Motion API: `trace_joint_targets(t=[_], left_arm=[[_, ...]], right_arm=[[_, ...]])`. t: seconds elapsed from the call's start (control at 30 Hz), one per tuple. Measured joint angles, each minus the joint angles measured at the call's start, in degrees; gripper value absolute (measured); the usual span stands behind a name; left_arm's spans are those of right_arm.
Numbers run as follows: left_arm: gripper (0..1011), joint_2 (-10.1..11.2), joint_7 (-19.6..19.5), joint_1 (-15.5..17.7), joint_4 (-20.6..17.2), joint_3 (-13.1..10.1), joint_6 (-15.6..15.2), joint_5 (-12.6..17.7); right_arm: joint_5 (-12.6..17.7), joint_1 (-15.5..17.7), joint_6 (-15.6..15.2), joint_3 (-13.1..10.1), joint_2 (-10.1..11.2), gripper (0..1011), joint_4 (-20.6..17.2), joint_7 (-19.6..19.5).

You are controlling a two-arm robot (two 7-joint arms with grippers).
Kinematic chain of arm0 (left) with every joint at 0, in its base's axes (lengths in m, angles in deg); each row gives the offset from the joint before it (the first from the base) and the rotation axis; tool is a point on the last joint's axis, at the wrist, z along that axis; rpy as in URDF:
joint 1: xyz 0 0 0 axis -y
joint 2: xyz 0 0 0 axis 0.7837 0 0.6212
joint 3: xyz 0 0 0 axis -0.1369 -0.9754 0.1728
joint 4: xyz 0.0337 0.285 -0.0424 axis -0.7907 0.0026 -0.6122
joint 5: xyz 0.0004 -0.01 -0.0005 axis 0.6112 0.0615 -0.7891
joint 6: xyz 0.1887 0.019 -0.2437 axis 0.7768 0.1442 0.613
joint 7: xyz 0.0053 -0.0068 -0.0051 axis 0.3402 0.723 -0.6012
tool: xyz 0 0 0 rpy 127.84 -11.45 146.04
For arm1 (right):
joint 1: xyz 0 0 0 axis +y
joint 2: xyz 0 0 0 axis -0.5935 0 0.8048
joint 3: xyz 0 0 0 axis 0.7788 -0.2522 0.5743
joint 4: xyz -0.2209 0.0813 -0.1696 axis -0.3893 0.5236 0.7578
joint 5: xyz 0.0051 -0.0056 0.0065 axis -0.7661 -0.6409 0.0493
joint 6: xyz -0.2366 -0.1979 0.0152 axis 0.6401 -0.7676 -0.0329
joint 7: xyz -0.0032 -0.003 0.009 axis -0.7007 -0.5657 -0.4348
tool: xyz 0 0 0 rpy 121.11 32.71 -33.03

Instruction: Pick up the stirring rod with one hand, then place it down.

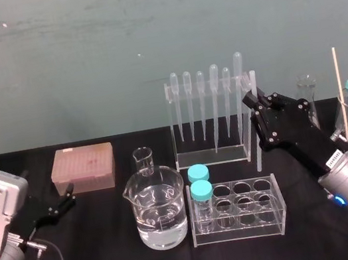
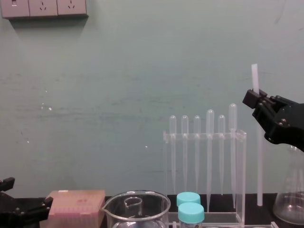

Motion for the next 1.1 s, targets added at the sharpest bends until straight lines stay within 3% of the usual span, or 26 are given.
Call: trace_joint_targets(t=[1.1], left_arm=[[1000, 0.00, 0.00, 0.00, 0.00, 0.00, 0.00, 0.00]], right_arm=[[-0.27, -0.10, 0.28, 0.13, 0.05, 71, 0.00, -0.05]])
